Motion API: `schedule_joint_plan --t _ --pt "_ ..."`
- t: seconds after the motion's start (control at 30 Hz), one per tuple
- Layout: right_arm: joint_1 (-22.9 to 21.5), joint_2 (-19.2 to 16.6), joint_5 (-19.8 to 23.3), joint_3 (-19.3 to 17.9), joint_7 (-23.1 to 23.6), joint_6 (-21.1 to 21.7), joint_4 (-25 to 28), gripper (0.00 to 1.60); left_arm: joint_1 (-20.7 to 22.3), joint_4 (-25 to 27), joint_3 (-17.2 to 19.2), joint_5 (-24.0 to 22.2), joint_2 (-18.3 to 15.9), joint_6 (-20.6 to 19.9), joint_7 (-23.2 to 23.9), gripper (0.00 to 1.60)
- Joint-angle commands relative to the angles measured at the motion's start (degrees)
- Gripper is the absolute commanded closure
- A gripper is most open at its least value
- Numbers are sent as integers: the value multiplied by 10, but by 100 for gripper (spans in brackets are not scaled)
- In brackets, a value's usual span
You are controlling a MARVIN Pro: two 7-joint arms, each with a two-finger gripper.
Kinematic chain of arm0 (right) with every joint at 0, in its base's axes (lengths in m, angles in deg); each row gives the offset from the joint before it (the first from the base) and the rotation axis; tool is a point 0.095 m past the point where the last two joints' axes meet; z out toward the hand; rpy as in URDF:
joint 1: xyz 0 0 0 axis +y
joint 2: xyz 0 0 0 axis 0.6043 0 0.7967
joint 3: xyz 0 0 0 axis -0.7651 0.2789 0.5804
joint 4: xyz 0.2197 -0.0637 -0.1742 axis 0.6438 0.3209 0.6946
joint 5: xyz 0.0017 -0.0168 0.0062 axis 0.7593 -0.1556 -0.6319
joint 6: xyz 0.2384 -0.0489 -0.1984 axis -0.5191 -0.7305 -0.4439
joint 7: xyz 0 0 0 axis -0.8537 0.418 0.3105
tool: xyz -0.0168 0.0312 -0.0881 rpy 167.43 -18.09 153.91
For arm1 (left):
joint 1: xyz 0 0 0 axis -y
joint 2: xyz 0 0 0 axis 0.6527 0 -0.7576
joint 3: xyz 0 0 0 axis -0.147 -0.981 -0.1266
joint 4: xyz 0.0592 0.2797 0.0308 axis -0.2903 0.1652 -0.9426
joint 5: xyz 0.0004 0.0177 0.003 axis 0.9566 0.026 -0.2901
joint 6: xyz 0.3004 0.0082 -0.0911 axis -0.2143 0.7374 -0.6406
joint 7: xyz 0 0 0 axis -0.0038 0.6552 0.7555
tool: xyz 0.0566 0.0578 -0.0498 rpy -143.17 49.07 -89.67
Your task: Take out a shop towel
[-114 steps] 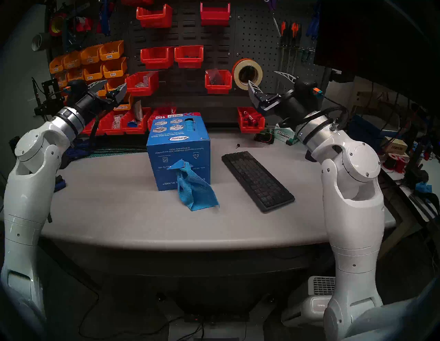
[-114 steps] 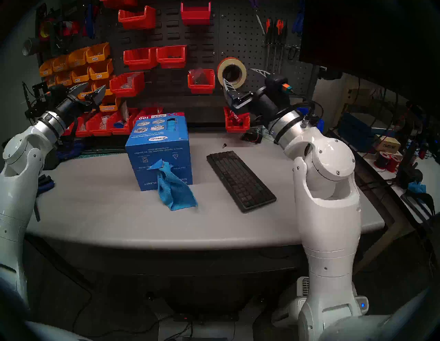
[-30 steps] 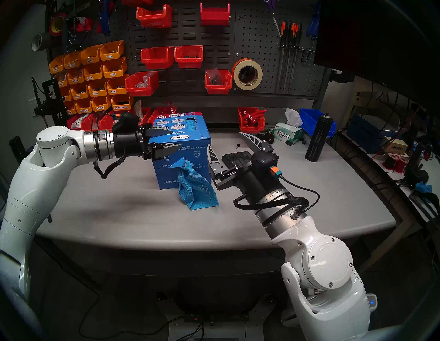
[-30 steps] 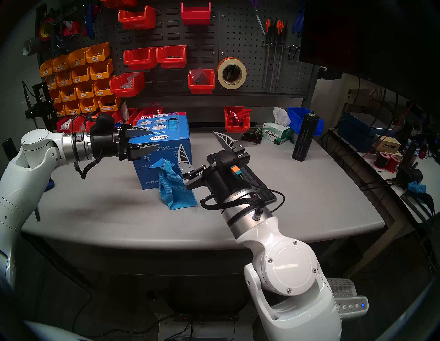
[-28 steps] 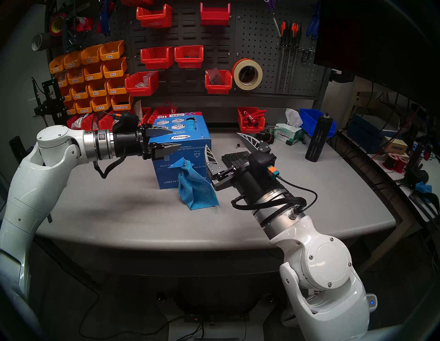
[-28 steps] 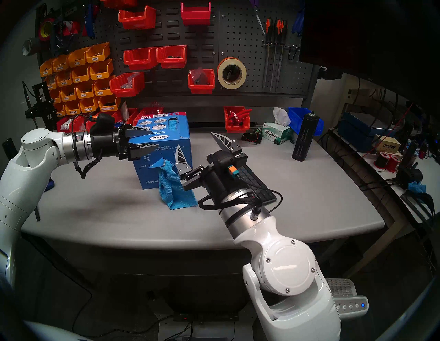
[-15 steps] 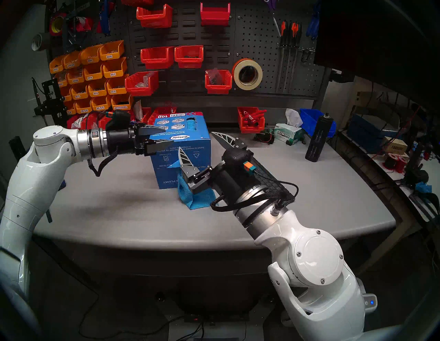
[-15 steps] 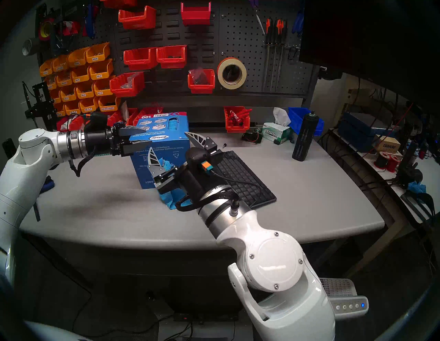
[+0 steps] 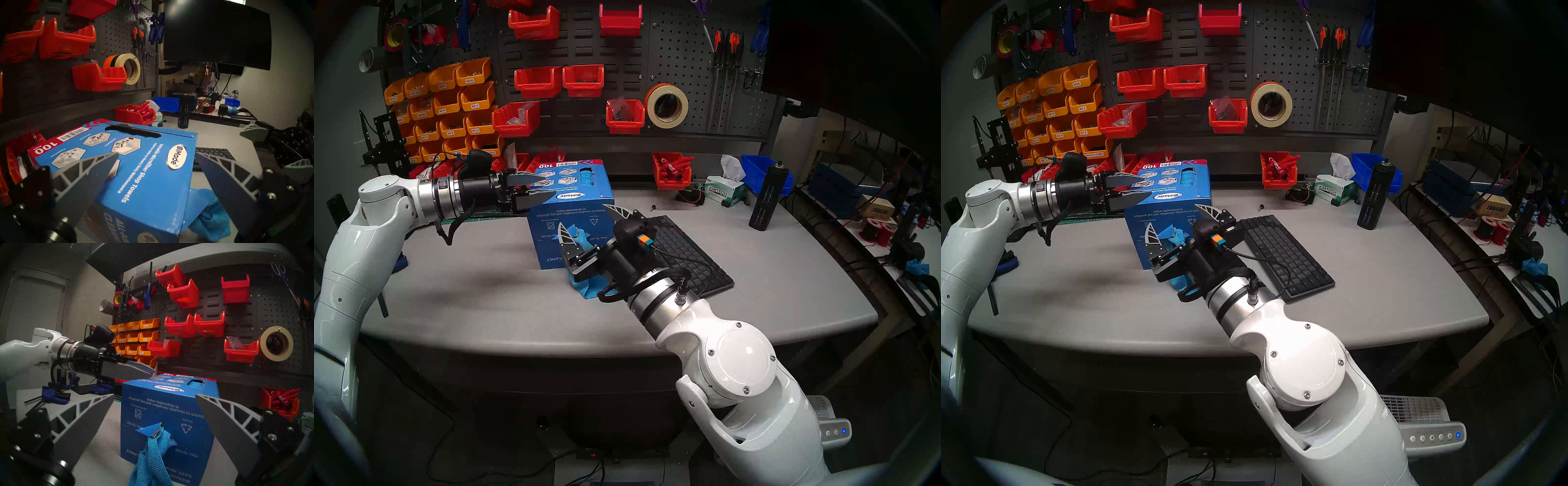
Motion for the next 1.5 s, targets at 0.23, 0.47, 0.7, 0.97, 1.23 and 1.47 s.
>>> schedule_joint_plan --t 0.23,0.47,0.7,0.97,1.23,1.47 --pt "-39 21 37 11 -56 -19 -49 0 50 4 -11 2 3 4 30 0" --pt "-70 42 45 6 -46 -3 -84 0 48 -18 -13 6 -3 4 41 0" --pt "-103 57 60 2 -37 9 -126 0 53 -49 -21 13 -1 9 49 0" --pt "-105 63 78 -8 -30 16 -164 0 68 -70 -37 20 6 17 62 0" --pt "-108 61 74 -4 -29 21 -167 0 77 -76 -46 24 12 21 67 0" --pt "-113 64 70 1 -30 27 -161 0 79 -74 -49 24 16 26 73 0"
